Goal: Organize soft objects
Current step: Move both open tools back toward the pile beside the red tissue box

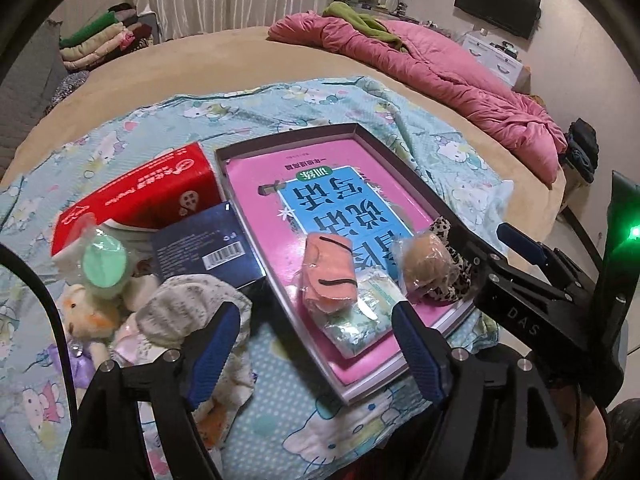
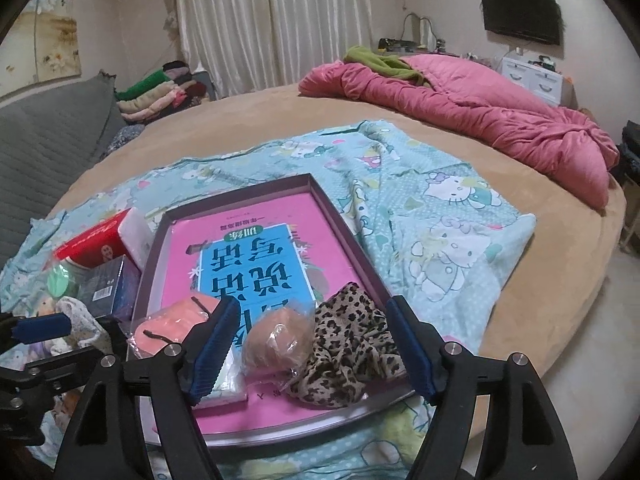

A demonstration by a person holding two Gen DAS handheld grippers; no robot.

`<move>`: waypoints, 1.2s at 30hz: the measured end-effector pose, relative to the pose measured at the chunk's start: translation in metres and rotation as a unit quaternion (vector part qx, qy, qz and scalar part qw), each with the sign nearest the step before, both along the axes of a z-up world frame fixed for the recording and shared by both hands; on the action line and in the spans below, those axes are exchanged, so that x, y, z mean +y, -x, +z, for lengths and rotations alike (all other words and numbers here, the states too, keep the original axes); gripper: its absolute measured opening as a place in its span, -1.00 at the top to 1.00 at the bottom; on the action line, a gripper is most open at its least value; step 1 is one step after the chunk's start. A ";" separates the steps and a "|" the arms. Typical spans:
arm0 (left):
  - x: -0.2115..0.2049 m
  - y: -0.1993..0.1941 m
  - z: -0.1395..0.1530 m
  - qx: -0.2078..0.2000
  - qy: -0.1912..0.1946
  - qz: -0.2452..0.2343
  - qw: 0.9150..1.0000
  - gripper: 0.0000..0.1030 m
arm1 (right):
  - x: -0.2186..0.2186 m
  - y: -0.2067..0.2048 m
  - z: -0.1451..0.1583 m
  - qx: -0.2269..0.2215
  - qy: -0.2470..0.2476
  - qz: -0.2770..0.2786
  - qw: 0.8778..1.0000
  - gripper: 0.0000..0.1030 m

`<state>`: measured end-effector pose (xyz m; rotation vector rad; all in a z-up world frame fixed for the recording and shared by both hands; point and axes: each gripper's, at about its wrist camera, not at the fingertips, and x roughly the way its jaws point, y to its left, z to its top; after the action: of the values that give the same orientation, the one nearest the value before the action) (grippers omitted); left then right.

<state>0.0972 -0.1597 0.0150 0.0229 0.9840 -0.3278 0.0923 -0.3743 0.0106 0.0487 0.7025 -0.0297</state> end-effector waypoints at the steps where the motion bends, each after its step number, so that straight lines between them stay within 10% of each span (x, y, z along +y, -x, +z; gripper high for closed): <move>1: 0.001 0.001 0.001 -0.002 0.000 0.001 1.000 -0.53 | 0.000 0.000 0.000 -0.001 0.001 0.000 1.000 -0.48; 36: 0.088 0.037 0.064 -0.060 -0.013 0.089 0.994 -0.63 | 0.082 0.047 0.098 -0.080 -0.035 0.079 0.993 -0.49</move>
<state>0.0597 -0.0722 0.0793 -0.0215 0.8643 -0.1482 0.0450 -0.2919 0.1089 0.0610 0.5461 0.1497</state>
